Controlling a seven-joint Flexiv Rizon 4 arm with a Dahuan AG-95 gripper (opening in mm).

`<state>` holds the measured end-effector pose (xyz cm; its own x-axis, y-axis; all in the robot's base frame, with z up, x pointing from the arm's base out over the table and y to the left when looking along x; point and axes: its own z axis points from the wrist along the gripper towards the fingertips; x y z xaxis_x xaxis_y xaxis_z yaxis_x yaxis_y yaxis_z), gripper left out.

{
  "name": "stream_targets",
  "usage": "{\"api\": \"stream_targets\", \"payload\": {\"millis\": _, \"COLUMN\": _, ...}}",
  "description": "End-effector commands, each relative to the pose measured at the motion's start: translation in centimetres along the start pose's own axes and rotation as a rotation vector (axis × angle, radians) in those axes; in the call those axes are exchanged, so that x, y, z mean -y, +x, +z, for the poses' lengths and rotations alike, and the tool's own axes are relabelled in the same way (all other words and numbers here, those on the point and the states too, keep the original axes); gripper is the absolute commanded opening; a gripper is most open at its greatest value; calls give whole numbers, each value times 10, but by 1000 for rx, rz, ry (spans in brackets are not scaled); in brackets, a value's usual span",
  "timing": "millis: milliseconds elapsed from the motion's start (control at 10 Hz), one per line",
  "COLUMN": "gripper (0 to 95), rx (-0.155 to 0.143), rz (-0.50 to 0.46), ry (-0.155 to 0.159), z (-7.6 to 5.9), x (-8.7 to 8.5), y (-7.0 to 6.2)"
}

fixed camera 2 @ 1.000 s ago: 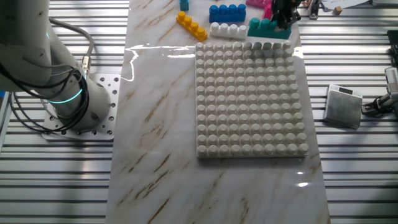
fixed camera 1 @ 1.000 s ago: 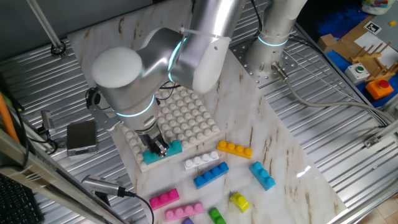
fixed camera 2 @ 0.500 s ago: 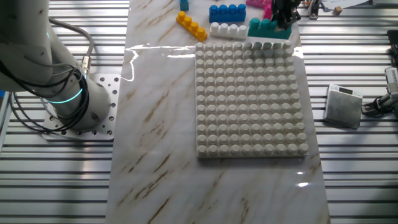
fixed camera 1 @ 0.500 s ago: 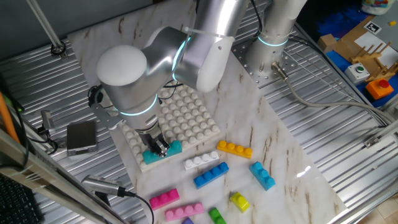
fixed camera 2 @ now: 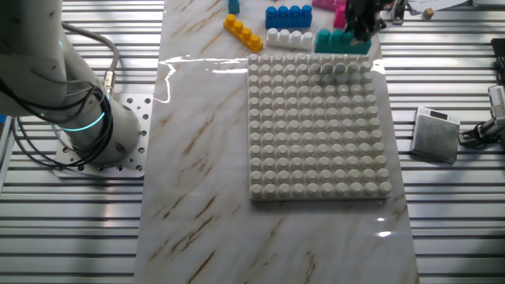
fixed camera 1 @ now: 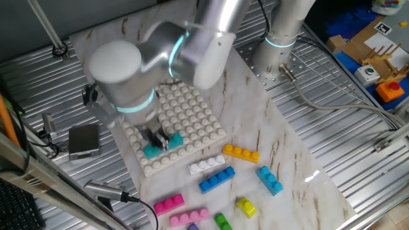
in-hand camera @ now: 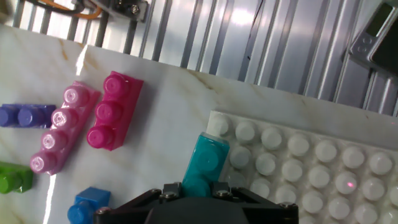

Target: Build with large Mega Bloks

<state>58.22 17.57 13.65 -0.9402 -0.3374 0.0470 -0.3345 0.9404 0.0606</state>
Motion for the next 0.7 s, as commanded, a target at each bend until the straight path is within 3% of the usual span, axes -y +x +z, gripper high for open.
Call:
{"api": "stream_targets", "payload": {"millis": 100, "gripper": 0, "rx": 9, "rz": -24, "ry": -1, "z": -2, "x": 26, "y": 16}}
{"api": "stream_targets", "payload": {"millis": 400, "gripper": 0, "rx": 14, "rz": -72, "ry": -8, "z": 0, "x": 56, "y": 38}}
{"api": "stream_targets", "payload": {"millis": 700, "gripper": 0, "rx": 17, "rz": -98, "ry": -11, "z": 4, "x": 75, "y": 52}}
